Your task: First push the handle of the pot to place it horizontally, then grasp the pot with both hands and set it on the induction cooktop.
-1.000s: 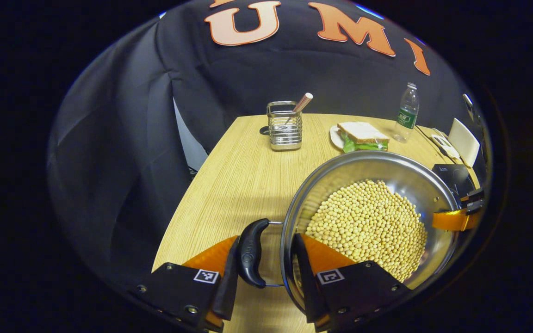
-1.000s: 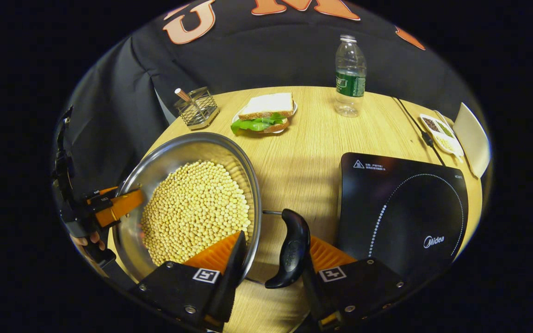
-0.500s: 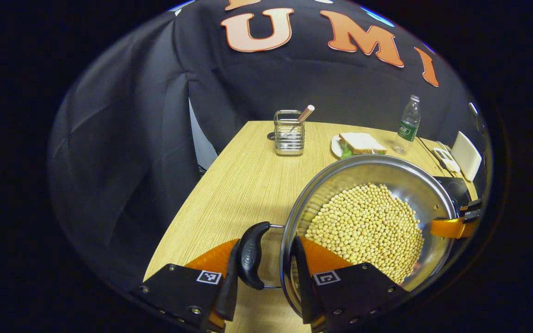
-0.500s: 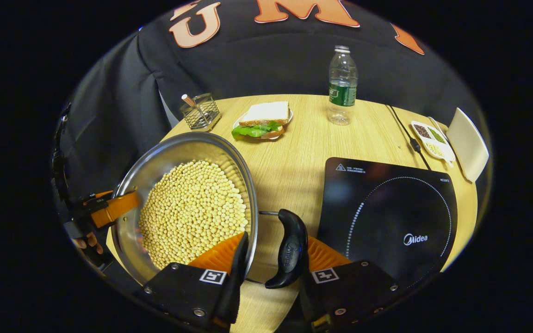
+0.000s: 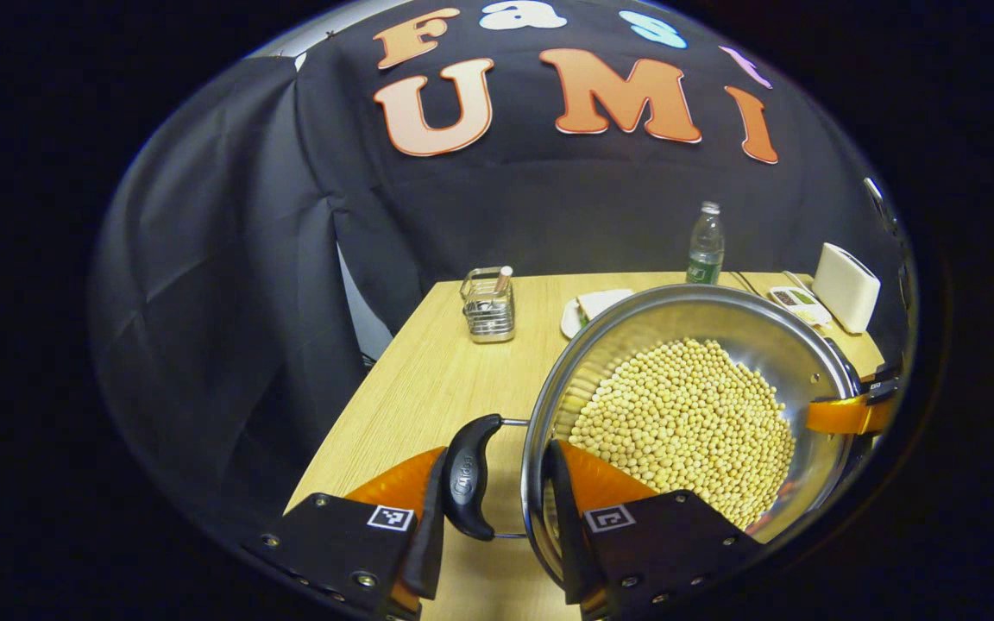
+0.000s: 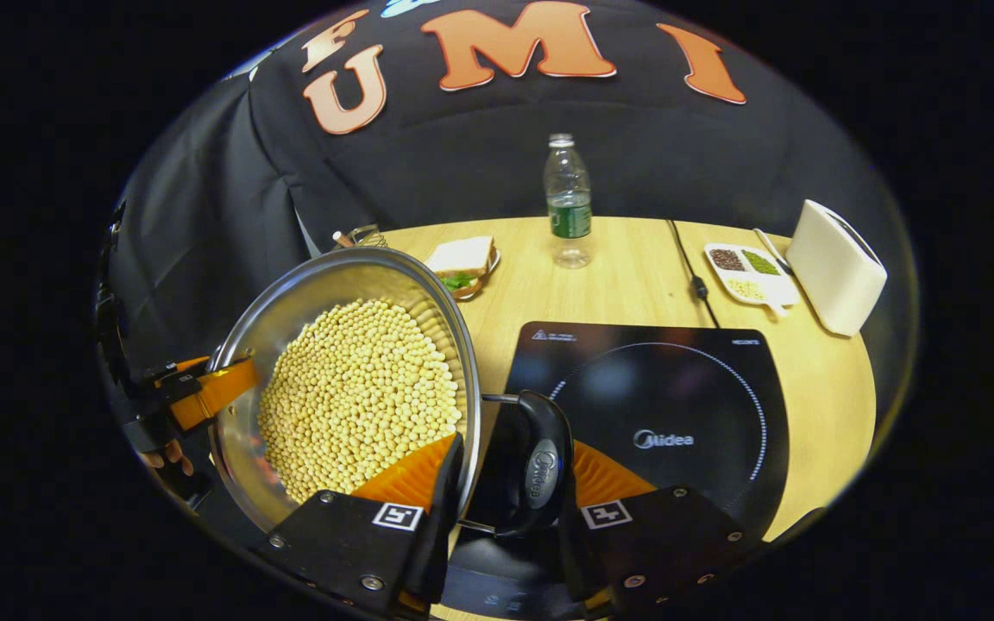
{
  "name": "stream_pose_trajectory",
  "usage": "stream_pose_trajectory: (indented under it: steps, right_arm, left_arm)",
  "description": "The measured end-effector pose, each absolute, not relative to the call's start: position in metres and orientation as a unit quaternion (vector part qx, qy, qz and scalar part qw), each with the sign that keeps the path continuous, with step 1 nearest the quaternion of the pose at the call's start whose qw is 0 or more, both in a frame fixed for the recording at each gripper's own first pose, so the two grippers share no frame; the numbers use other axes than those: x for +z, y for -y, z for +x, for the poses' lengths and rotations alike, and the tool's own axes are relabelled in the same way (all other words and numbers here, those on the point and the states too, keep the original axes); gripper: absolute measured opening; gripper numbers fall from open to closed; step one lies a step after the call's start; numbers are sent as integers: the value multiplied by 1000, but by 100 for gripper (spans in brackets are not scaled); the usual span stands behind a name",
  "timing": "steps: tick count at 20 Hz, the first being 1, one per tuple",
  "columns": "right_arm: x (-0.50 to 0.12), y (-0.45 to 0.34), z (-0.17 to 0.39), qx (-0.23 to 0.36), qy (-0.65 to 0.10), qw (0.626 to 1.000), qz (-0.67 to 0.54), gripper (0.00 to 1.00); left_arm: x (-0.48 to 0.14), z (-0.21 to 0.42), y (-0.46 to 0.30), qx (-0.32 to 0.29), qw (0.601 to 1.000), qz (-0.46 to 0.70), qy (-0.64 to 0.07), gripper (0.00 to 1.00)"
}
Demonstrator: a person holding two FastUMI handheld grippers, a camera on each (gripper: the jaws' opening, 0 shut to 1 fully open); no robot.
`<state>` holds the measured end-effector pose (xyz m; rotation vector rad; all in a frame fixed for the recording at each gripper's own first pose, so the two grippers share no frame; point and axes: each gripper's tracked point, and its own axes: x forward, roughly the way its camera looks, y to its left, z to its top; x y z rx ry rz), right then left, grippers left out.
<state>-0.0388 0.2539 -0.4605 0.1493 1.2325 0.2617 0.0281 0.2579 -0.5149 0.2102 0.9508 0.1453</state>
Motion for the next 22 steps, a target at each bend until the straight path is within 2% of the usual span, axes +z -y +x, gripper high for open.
stream_pose_trajectory:
  steps: [3,9,10,11,18,19,20,22]
  right_arm:
    - [-449,-225,-38,108,-566,814,78,52]
    - [-431,-162,-35,77,-547,829,84,52]
    - [-429,-153,-34,72,-544,832,83,48]
    - [-429,-142,-34,66,-545,832,85,52]
    - [-441,-83,-28,28,-552,829,83,52]
    - [-445,-76,-28,23,-556,827,84,48]
    - [-448,-70,-28,20,-558,826,81,52]
    - [-453,-59,-26,12,-559,825,78,52]
  left_arm:
    - [-517,32,-258,57,889,107,-442,57]
    - [-523,42,-256,24,899,111,-423,54]
    - [-524,44,-256,18,899,114,-423,54]
    - [-525,44,-257,14,900,114,-421,56]
    - [-527,48,-255,-21,894,117,-432,56]
    - [-526,50,-256,-23,893,116,-434,56]
    - [-526,50,-255,-29,891,116,-438,56]
    - [-526,51,-256,-38,888,116,-444,54]
